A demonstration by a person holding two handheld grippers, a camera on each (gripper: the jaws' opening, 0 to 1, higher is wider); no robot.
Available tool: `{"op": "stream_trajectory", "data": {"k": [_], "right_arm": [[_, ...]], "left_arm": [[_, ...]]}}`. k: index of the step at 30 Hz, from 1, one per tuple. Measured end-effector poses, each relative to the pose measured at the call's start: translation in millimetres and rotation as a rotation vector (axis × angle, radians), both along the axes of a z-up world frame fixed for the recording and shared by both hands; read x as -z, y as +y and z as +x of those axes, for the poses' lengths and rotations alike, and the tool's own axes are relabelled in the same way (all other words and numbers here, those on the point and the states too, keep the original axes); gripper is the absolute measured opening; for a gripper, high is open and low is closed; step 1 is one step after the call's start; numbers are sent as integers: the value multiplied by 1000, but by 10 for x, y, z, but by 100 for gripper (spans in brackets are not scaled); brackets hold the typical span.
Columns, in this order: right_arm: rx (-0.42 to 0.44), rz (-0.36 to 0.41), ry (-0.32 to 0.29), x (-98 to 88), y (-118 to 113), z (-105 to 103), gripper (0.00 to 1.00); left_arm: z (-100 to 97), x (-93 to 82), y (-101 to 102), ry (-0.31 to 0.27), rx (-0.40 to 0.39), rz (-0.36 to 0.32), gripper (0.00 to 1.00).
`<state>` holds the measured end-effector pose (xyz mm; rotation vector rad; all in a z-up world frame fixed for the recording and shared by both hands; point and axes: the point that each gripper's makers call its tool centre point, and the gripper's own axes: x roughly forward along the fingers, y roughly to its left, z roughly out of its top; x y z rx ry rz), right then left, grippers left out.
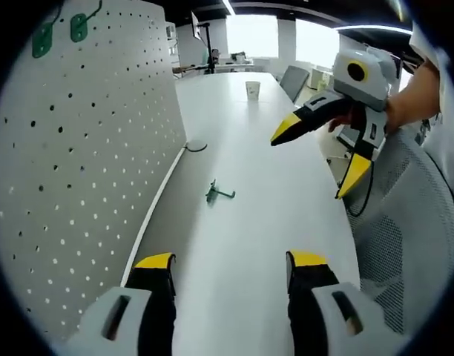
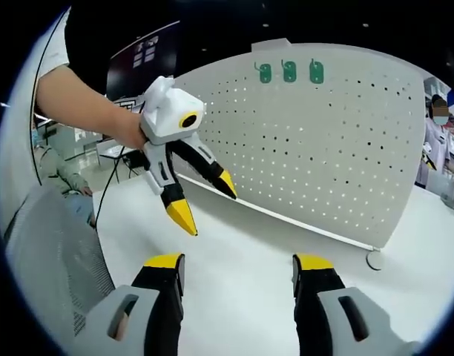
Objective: Insert the hook assembly into the mounting plate slot until the hook locks in place.
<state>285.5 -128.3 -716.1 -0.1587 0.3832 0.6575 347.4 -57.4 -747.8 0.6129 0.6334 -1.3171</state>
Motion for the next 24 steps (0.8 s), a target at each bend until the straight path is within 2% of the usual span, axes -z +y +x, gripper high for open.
{"op": "stream_trajectory", "data": {"k": [4,10,24], "right_arm": [[0,-3,5,12,0,-3,57],[10,-5,18,32,-16,-6,56],[16,-12,38,74,-36,-9,56]], "left_arm": [[9,40,-50,-9,37,32,61],[75,34,-176,-12,57,34,60],[212,158,-413,-16,100,73,57]]}}
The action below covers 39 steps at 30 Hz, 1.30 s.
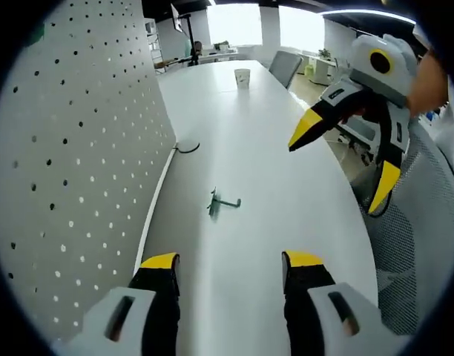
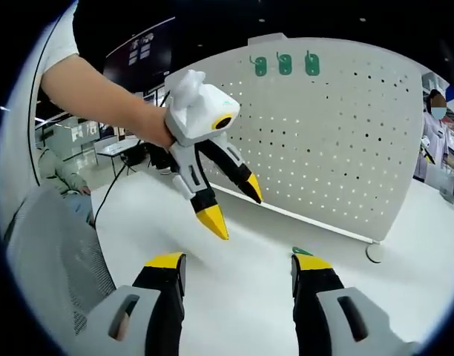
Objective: Insert the hook assembly into the mounting plate slot until the hook locks in place.
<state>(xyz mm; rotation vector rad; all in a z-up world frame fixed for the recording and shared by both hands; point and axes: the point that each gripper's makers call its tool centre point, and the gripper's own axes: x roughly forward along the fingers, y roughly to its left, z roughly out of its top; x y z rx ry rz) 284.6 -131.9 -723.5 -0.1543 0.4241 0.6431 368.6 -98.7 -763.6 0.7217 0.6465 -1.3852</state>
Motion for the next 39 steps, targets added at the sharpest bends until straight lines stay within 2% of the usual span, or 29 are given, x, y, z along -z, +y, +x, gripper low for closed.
{"op": "stream_trajectory", "data": {"k": [8,28,39], "right_arm": [[14,4,5,-1,-34,4,56],[33,16,4,-13,-68,16,56],[48,25,-1,-31,-103,33,56]], "left_arm": [[47,83,-226,15,37,12,54],[170,314,-554,27,123,83,52],[223,519,-698,39,150,133,48]]}}
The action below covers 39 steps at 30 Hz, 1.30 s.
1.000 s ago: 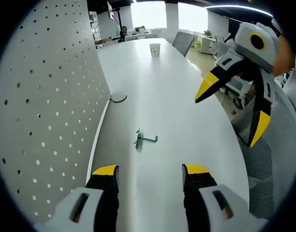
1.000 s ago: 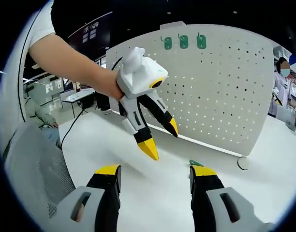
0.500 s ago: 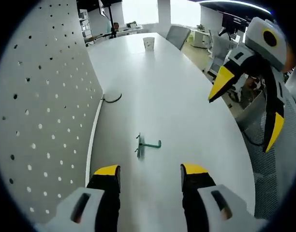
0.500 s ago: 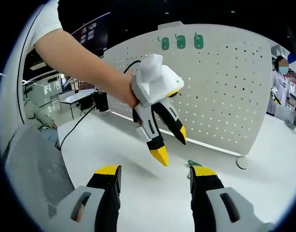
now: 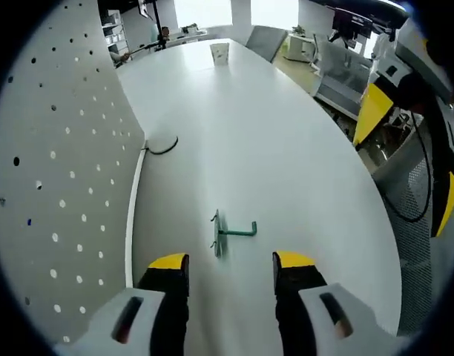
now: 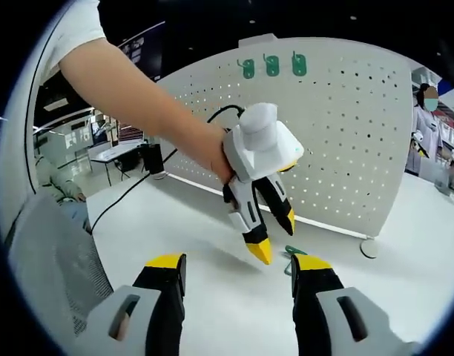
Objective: Insert the hook assembly into the mounting plate slot until the hook locks in place.
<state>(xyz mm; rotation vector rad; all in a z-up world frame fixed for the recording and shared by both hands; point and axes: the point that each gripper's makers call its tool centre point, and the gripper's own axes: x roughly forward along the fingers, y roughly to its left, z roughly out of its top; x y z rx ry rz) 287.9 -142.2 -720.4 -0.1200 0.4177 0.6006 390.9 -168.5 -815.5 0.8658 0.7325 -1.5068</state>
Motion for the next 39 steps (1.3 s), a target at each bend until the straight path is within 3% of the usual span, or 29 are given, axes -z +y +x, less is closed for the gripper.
{"op": "stream_trajectory", "data": {"k": [12,20,26,39], "right_arm": [[11,7,2,9,-22,13,54],[5,3,5,23,-22,5,52],[11,11,5,11,-29,10,51],[24,12,11,14,-56,10,51]], "left_arm": [[70,169,-30,14,4,38,47],[85,146,-91,15,13,32,43],[51,141,-116,11,27,19,30],[120,151,-150,-19,-44,21,11]]}}
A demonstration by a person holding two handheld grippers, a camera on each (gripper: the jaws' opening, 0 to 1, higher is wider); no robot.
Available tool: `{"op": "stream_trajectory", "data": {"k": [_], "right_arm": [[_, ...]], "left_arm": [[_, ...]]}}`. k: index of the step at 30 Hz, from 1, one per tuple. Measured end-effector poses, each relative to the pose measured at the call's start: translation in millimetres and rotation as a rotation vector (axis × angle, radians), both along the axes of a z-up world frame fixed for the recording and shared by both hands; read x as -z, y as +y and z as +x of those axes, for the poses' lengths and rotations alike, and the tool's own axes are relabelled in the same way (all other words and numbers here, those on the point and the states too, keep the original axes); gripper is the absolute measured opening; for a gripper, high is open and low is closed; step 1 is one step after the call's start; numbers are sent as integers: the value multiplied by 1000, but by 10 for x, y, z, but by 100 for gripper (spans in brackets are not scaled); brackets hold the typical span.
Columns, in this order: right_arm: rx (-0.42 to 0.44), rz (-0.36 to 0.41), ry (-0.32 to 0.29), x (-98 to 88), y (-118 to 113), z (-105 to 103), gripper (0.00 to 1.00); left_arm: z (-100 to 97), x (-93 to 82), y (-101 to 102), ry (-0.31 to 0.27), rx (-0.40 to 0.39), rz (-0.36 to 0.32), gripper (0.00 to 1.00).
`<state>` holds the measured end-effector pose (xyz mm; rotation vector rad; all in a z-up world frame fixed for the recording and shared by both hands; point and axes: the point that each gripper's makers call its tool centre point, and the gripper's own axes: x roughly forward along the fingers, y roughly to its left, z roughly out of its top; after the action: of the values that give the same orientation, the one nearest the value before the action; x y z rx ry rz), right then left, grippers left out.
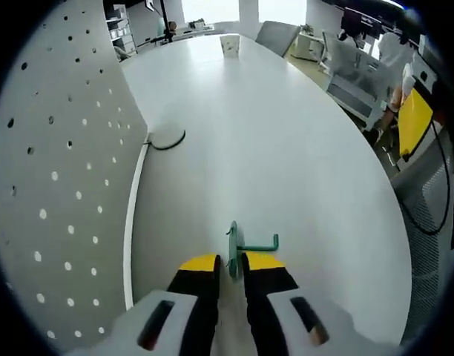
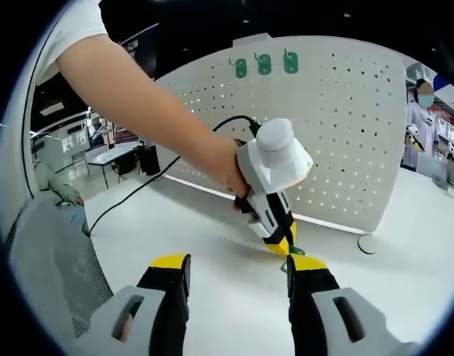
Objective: Insert the hook assembly into the mounting plate slot until the hook locks in place.
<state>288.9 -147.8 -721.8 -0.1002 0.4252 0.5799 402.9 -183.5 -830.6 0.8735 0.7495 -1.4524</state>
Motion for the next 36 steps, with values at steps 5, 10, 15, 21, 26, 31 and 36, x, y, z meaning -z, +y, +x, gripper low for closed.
{"op": "stream_trajectory", "data": {"k": [5,10,15,21,26,31,36], "right_arm": [[7,-1,-1,-3,-17,3,50],[23,-2,8,4,-52,9,50],[25,-4,13,17,-54,9,50],[26,-4,14,19,-55,10,50],[29,-5,14,17,-64,10,50],[34,-1,12,9,-72,15,50],[41,6,9,-1,-83,21,51]], "left_arm": [[-14,-4,14,-18,-1,19,7],[10,-6,17,-28,-4,20,4],[8,0,23,-44,9,16,3],[13,-5,25,-46,1,12,2],[2,-9,23,-62,16,23,2],[-21,-46,0,-74,22,-19,1],[23,-175,-61,-55,-25,-107,1]]}}
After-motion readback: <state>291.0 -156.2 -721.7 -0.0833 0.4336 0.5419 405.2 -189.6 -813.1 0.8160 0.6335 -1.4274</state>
